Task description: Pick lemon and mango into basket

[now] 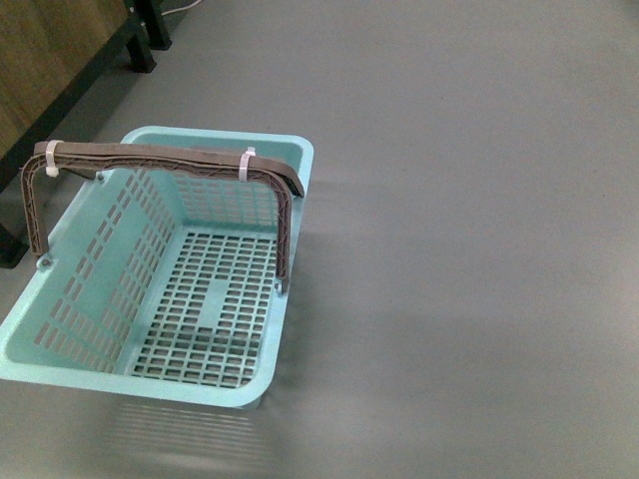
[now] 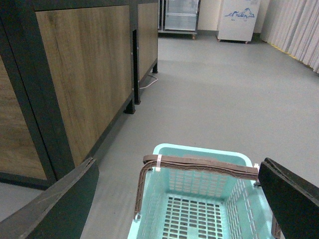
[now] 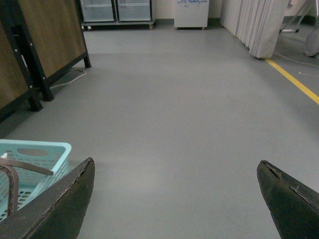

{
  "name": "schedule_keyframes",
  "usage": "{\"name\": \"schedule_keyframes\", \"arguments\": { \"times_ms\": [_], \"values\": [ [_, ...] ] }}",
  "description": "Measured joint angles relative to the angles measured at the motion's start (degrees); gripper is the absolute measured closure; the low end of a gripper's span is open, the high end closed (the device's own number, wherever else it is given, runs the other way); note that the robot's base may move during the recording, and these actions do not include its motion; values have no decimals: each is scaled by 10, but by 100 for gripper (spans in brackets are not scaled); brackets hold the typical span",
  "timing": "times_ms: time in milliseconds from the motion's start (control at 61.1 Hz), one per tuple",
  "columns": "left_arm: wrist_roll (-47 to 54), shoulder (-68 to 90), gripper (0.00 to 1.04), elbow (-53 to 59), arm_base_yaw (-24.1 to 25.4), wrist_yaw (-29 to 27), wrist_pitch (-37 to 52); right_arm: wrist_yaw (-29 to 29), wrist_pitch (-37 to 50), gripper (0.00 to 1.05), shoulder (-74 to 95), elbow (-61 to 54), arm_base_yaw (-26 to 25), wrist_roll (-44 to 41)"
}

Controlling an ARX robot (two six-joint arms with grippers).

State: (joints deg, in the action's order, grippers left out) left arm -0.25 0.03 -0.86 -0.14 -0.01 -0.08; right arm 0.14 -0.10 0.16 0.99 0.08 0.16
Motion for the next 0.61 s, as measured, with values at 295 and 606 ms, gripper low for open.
{"name": "schedule_keyframes", "arguments": {
  "times_ms": [295, 606],
  "values": [
    [0, 0, 7, 0, 0, 0, 0, 0, 0, 9, 0, 0, 0, 0],
    [-327, 202, 7, -115, -53, -55, -138, 0, 0, 9, 0, 0, 0, 0]
  ]
}}
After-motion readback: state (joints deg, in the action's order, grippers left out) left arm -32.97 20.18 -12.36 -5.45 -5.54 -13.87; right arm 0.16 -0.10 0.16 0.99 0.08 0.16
